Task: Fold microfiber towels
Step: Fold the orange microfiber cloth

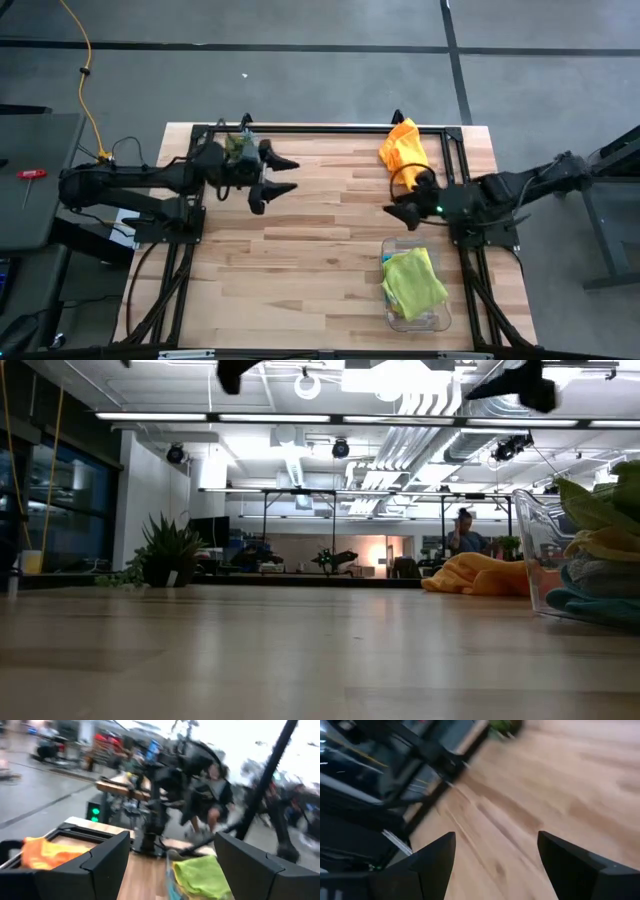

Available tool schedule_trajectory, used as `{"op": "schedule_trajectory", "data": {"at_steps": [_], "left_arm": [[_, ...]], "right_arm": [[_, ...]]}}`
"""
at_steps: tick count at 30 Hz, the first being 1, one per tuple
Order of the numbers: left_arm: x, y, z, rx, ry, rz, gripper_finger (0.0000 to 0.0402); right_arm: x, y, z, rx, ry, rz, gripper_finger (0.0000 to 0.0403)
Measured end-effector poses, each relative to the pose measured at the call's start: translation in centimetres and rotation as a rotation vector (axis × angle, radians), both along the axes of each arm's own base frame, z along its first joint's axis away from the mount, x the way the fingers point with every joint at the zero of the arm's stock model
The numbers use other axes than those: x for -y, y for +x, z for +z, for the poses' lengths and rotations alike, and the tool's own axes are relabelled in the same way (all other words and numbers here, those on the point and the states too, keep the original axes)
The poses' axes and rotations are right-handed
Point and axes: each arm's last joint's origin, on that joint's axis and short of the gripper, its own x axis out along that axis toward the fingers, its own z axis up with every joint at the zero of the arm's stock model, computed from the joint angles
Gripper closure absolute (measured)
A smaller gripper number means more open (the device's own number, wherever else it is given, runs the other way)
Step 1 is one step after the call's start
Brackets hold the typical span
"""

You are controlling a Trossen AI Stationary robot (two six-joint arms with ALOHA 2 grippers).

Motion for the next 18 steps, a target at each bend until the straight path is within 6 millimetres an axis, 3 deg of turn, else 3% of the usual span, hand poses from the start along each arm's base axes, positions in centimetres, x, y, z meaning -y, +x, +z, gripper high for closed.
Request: {"op": "schedule_trajectory", "data": {"at_steps": [5,12,18], "left_arm": [[-2.3,0.7,2.8,-0.046,0.059,-0.012,0.0122],[-4.1,-2.7,6.0,0.037,0.085,0.107,0.0122],[-2.5,-4.7,3.9,0.031,0.017,0.102,0.0122]], "right_arm": [[3.3,2.3,0.1,0.149,-0.117,0.027,0.0131],[7.1,3.5,1.8,0.327,-0.296,0.006,0.0131],[8.5,3.4,2.9,0.418,-0.380,-0.054,0.0131]]}}
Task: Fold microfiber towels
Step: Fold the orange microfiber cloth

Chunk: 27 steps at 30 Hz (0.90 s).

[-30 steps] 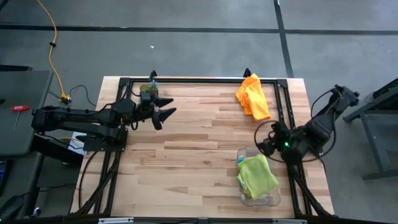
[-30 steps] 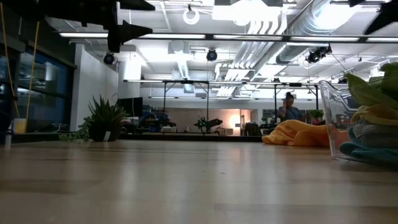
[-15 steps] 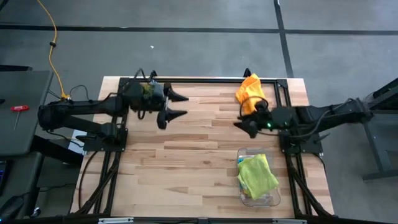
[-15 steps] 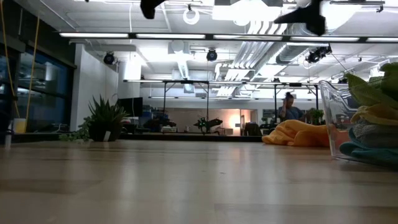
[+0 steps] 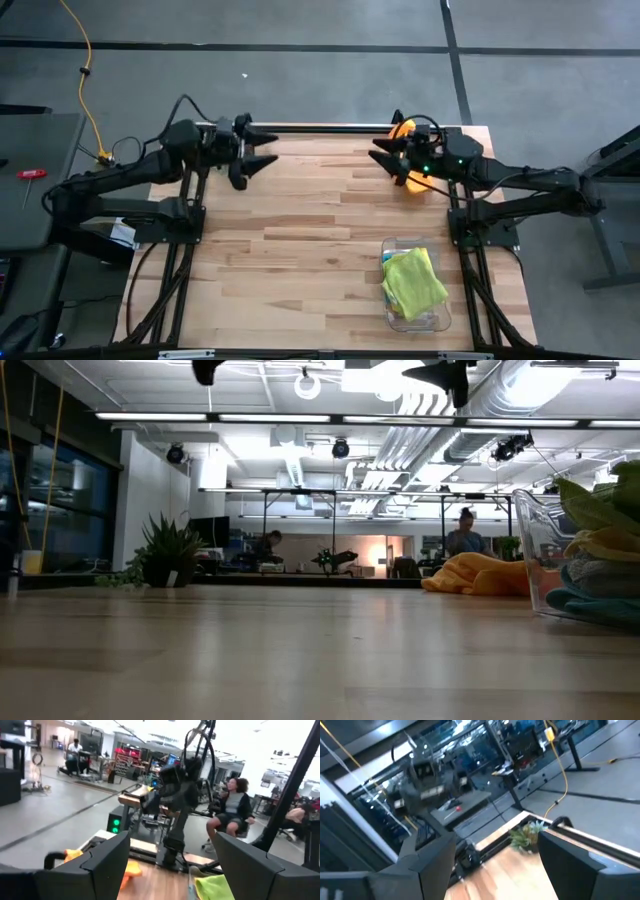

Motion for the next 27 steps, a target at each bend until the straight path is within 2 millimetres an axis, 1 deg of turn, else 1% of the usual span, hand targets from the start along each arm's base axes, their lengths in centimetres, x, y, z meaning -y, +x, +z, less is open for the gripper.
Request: {"op": "schedule_trajectory", "data": {"at_steps": [5,7,9,11,14,16,19,21,22,24,26,27], "left_arm": [[1.2,-0.6,-3.0,0.071,-0.048,0.068,0.0128],[1.4,-0.8,-3.4,0.124,-0.061,0.083,0.0130],[1.5,-0.9,-3.4,0.140,-0.074,0.102,0.0131],[1.4,-0.9,-3.5,0.133,-0.073,0.116,0.0132],[1.2,-0.8,-3.7,0.113,-0.033,0.132,0.0132],[1.1,-0.8,-3.7,0.107,-0.015,0.139,0.0132],[1.1,-0.8,-3.7,0.107,-0.018,0.127,0.0132],[1.1,-0.8,-3.7,0.105,-0.020,0.121,0.0132],[1.1,-0.8,-3.7,0.103,-0.020,0.120,0.0132],[1.1,-0.8,-3.7,0.100,-0.021,0.120,0.0132],[1.1,-0.8,-3.7,0.098,-0.014,0.129,0.0132],[1.1,-0.8,-3.7,0.096,-0.009,0.134,0.0132]], "right_arm": [[0.5,-0.1,-0.1,-0.017,-0.006,-0.052,0.0131],[1.0,-0.3,-0.7,-0.045,0.084,-0.138,0.0131],[2.3,-0.4,-1.5,-0.133,0.258,-0.272,0.0131],[4.0,-0.6,-2.7,-0.314,0.356,-0.383,0.0131],[6.4,-0.5,-4.7,-0.614,0.408,-0.516,0.0131],[7.9,-0.6,-6.9,-0.804,0.433,-0.618,0.0131],[9.8,-0.5,-9.9,-0.992,0.478,-0.725,0.0137],[10.6,-0.6,-11.7,-1.108,0.505,-0.810,0.0160],[10.9,-0.6,-12.5,-1.157,0.506,-0.855,0.0181],[11.4,-0.5,-13.8,-1.222,0.502,-0.908,0.0243],[12.1,-0.1,-15.1,-1.284,0.500,-0.903,0.0327],[12.3,0.0,-15.7,-1.314,0.498,-0.897,0.0362]]}}
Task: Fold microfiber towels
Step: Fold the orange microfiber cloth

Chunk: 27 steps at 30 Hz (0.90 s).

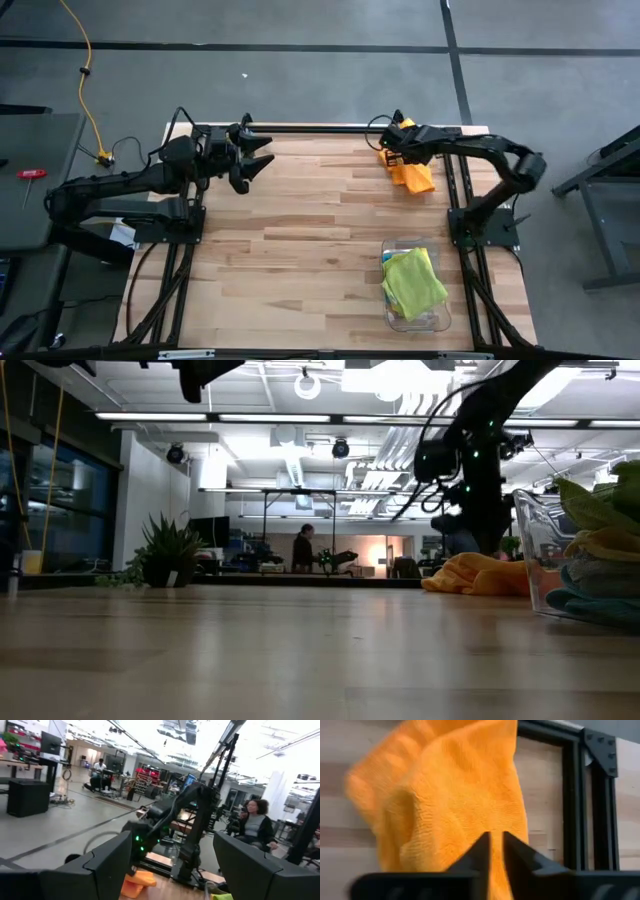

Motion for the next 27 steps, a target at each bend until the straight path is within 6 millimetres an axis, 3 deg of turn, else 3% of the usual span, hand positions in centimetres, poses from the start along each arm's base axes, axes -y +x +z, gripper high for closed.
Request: {"op": "schedule_trajectory", "data": {"at_steps": [1,6,11,14,19,24,27], "left_arm": [[0.0,0.0,0.0,0.000,0.001,0.005,0.0132],[0.0,0.0,0.0,-0.001,-0.002,0.014,0.0132],[0.0,0.0,-0.3,-0.021,-0.029,0.011,0.0132],[0.0,0.1,-0.6,-0.050,-0.040,0.007,0.0132],[-0.1,0.1,-1.5,-0.138,-0.079,0.032,0.0132],[-0.1,0.0,-2.8,-0.265,-0.131,0.070,0.0132],[-0.1,0.0,-3.7,-0.345,-0.163,0.080,0.0132]], "right_arm": [[0.2,0.2,-0.5,-0.013,0.009,0.007,0.0382],[1.0,1.6,-3.0,0.009,0.061,0.048,0.0383],[0.8,4.6,-5.4,0.197,0.161,0.136,0.0395],[-1.4,7.8,-5.4,0.376,0.161,0.231,0.0401],[-7.2,12.0,-4.7,0.622,0.274,0.449,0.0402],[-12.6,13.7,-2.1,0.756,0.268,0.758,0.0396],[-14.0,13.6,0.7,0.840,0.202,0.868,0.0395]]}}
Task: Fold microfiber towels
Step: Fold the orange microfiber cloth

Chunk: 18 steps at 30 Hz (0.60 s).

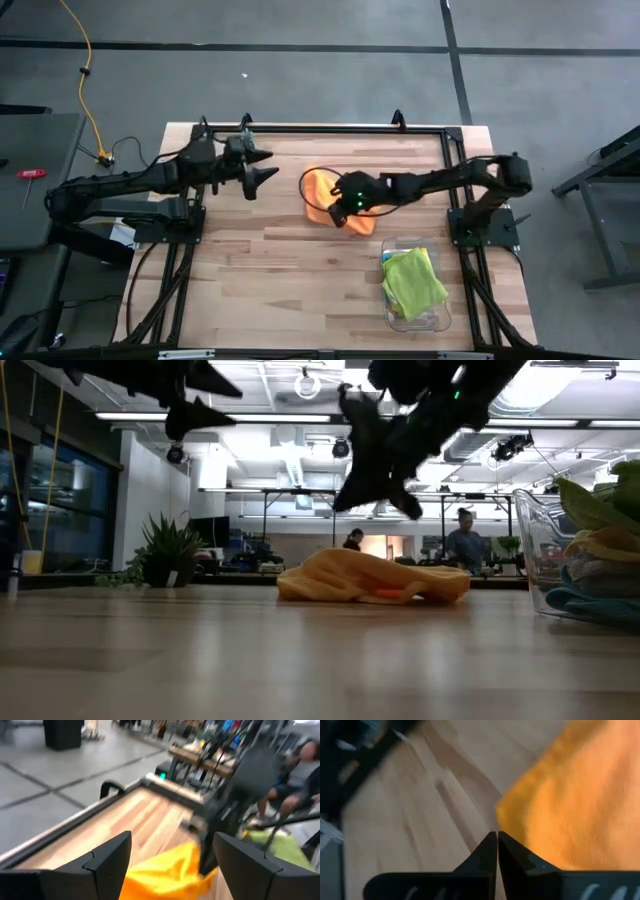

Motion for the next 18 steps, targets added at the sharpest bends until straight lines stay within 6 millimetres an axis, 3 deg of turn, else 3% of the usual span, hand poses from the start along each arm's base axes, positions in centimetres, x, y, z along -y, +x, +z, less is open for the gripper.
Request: {"op": "schedule_trajectory", "data": {"at_steps": [4,8,18], "left_arm": [[-0.2,0.5,-1.2,-0.062,-0.090,0.014,0.0132],[-0.7,2.0,-2.8,-0.125,-0.182,0.031,0.0132],[-1.4,6.2,-8.5,-0.278,-0.485,0.058,0.0133]], "right_arm": [[0.0,-1.5,3.1,0.063,-0.029,-0.043,0.0395],[0.9,-3.9,5.0,0.004,-0.013,-0.113,0.0374],[1.6,-10.9,7.0,-0.300,-0.135,-0.306,0.0224]]}}
